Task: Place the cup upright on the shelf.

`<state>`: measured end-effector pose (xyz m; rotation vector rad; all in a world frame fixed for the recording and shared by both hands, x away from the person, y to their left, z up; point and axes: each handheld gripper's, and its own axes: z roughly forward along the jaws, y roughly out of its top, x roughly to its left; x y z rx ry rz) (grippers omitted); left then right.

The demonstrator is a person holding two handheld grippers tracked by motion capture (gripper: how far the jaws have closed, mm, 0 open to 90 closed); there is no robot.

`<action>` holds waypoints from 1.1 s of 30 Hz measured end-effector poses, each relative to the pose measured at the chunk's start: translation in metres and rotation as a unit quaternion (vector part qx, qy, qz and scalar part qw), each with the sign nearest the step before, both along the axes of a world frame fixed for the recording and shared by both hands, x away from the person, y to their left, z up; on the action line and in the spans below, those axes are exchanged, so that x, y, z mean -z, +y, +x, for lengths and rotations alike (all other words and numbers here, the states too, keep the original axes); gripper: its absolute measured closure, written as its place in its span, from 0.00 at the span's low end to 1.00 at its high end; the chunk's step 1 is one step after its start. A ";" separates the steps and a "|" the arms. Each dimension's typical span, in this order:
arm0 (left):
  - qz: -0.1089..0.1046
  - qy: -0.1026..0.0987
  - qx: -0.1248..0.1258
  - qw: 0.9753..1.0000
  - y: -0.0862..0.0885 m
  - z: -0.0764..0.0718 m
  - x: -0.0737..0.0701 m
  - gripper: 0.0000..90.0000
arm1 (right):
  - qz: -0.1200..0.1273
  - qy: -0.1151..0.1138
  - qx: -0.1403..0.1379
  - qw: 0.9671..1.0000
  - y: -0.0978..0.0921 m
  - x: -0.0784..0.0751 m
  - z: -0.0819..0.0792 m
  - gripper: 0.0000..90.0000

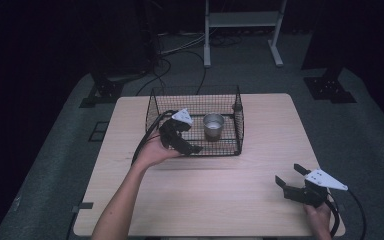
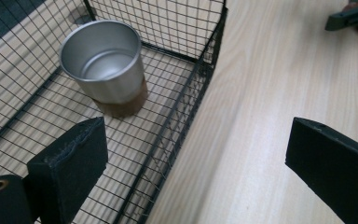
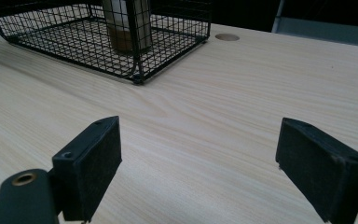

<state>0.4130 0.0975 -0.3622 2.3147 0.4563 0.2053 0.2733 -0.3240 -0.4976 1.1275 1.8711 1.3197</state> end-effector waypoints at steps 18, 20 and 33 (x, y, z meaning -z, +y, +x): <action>-0.013 -0.015 0.011 1.000 0.017 -0.039 0.007 0.05 | -0.003 0.000 0.002 1.000 0.001 0.000 0.000 0.15; -0.012 -0.018 0.011 1.000 0.020 -0.043 0.008 0.05 | -0.004 0.001 0.002 1.000 0.001 0.000 0.000 0.15; -0.032 -0.015 -0.004 0.999 0.045 -0.064 0.026 0.05 | -0.009 0.001 0.002 1.000 0.002 0.000 0.000 0.15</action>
